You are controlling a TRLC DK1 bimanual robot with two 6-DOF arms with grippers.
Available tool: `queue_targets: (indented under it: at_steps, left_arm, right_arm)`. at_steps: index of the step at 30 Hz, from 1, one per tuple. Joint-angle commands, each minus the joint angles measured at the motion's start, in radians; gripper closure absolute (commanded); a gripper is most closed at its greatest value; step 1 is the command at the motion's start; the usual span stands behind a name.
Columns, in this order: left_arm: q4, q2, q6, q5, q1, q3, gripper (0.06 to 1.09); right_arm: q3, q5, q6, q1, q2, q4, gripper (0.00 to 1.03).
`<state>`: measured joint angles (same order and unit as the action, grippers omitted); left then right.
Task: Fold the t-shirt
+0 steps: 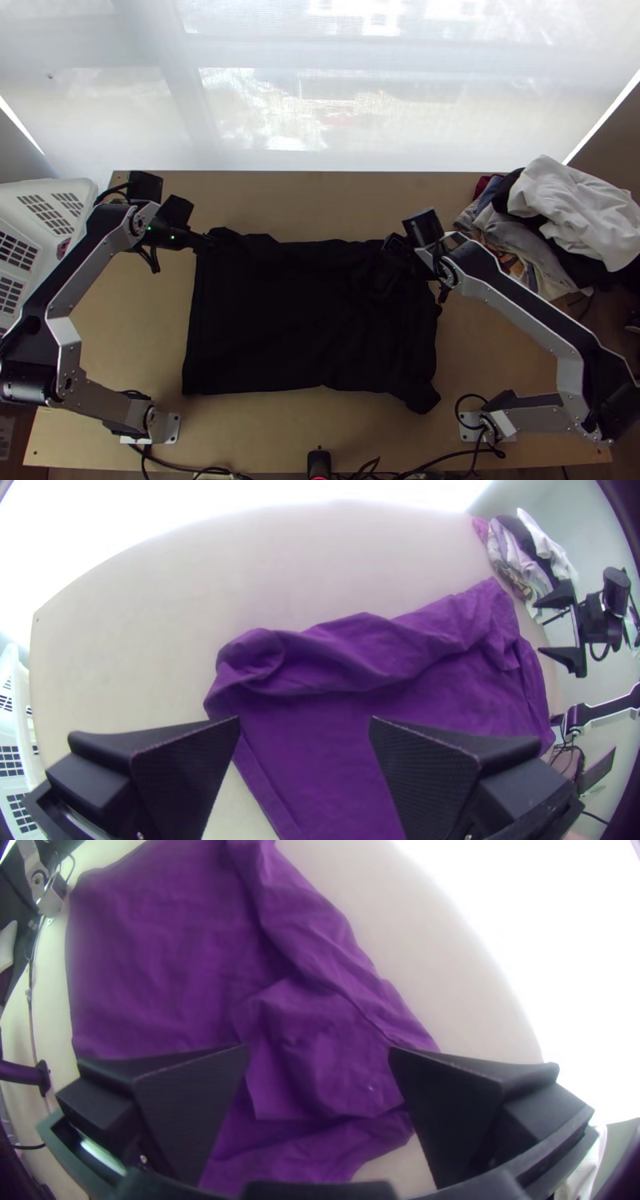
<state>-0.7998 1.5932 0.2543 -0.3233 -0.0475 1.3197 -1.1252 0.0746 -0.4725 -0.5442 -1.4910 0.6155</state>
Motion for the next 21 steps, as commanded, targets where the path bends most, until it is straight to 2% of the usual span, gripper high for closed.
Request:
queue_targets:
  at_steps: [1,7,21]
  left_arm:
    - [0.042,0.080,-0.043,0.000,-0.006,0.058,0.15]
    - [0.042,0.082,-0.044,0.000,0.006,0.058,0.15]
    - [0.036,0.080,-0.032,0.000,0.061,0.058,0.15]
  right_arm:
    - [0.022,-0.025,0.008,-0.068,-0.075,-0.076,0.11]
    - [0.018,-0.025,0.025,-0.097,-0.144,-0.105,0.16]
    - [0.030,-0.025,0.078,-0.138,-0.245,-0.158,0.16]
